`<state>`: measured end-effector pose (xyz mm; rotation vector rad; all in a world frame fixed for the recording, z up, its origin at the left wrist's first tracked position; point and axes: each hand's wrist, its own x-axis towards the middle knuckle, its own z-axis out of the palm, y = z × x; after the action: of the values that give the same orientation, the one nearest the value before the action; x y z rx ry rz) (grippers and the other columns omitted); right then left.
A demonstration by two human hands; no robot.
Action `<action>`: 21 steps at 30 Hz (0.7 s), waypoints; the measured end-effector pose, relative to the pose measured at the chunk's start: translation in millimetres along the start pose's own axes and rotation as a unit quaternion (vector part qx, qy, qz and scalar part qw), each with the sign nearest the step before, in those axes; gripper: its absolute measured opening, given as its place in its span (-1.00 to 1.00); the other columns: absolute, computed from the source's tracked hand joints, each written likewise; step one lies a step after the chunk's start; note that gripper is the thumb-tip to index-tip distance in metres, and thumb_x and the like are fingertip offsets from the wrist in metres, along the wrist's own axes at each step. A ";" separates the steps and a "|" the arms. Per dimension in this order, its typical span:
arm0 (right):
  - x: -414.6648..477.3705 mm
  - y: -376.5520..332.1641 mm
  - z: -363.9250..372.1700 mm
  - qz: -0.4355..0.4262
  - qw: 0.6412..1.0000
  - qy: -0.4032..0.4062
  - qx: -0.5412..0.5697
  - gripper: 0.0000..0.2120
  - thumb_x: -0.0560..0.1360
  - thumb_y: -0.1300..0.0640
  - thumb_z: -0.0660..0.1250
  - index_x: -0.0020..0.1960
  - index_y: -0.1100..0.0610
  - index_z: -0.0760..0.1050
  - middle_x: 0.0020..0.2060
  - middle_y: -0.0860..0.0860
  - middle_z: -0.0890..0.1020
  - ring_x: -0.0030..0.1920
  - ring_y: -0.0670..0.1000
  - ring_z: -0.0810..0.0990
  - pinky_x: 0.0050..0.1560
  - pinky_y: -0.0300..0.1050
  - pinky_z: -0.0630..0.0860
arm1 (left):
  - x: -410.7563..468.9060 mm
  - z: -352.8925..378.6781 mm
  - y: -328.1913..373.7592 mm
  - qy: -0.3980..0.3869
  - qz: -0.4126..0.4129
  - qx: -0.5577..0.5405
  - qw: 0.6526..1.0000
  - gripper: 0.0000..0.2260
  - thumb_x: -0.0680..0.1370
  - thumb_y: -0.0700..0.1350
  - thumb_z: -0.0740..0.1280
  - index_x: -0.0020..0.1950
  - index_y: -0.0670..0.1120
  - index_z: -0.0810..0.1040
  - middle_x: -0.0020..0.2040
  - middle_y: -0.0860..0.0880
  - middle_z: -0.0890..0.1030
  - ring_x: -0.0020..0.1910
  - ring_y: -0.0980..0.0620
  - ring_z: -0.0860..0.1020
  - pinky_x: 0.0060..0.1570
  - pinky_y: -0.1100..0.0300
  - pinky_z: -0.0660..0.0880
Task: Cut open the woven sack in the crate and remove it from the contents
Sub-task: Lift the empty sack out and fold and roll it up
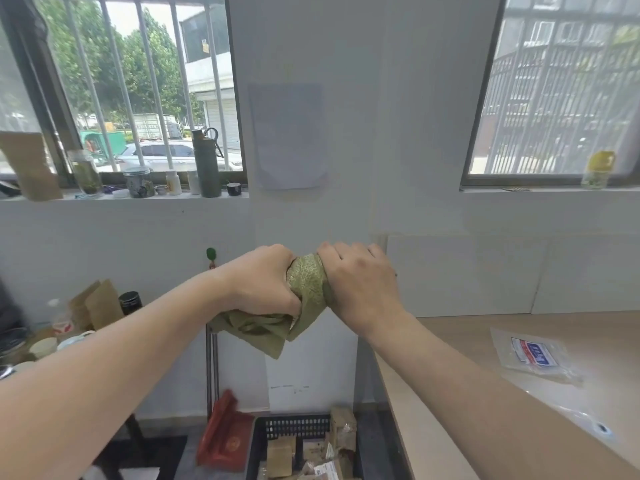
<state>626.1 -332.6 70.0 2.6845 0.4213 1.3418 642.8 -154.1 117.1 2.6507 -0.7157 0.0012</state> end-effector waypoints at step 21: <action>22.8 -18.6 -3.2 0.049 0.935 -0.323 0.139 -0.66 0.31 0.09 0.42 0.02 0.00 0.37 -0.16 -0.06 0.59 -0.08 0.11 0.62 0.05 0.05 0.33 | -3.0 33.5 -25.4 0.157 0.034 0.313 0.936 -0.76 0.47 -0.04 0.30 -0.03 -0.01 0.25 -0.30 0.07 0.40 -0.27 -0.12 0.53 -0.34 0.12 0.33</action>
<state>632.8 -308.2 85.3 3.1904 0.4217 0.3609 649.2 -145.1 76.4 3.0933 -0.7918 0.7769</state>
